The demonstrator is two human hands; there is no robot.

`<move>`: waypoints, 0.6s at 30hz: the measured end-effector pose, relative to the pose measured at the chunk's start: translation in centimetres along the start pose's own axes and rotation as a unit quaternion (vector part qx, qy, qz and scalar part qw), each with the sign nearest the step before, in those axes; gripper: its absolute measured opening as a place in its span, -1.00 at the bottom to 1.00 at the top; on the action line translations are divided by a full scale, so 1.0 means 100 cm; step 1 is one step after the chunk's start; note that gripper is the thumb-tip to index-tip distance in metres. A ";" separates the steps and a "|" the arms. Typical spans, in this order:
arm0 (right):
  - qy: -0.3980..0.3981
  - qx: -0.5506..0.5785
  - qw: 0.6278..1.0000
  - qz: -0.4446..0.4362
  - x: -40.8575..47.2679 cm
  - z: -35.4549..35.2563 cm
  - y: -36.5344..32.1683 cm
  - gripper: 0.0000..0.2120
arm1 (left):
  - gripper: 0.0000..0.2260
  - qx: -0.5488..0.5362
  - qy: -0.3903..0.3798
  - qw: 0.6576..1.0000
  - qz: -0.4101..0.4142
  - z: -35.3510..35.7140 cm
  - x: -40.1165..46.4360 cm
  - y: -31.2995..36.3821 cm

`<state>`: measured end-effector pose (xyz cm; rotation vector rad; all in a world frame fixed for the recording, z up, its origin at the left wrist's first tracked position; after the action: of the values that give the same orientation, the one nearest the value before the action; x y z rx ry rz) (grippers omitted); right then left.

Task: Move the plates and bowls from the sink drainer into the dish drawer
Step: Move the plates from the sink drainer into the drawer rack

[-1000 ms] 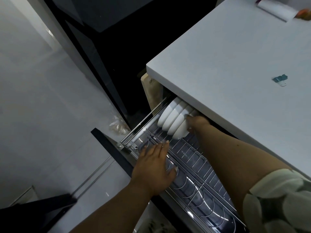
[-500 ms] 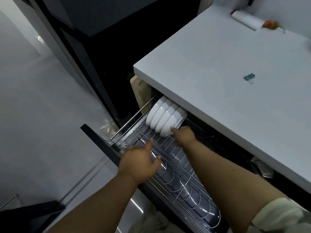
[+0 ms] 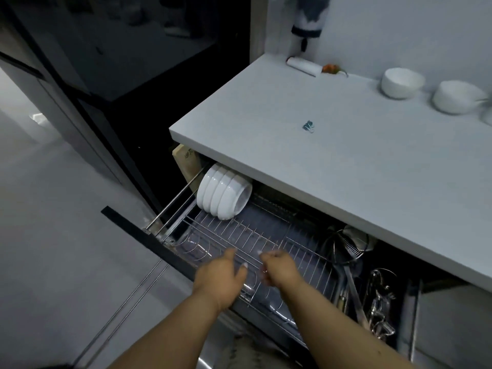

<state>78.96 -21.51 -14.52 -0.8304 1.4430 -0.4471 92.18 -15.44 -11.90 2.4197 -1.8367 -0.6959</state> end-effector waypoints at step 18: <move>0.099 0.127 0.987 -0.023 -0.135 -0.165 0.046 -0.84 | -0.72 -0.286 -0.018 0.957 0.037 0.006 -0.098 0.126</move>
<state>60.40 -12.51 -7.42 -0.6278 1.5115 -0.7506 78.45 -10.11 -5.61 1.9621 -1.4562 -1.0868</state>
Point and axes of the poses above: each hand's wrist, its own x-axis towards the middle knuckle, its own z-axis out of the palm, y = z × x, the point moved 1 cm from there along x, towards the middle knuckle, and after that the axes turned 7 degrees about x, right-handed, at the moved point
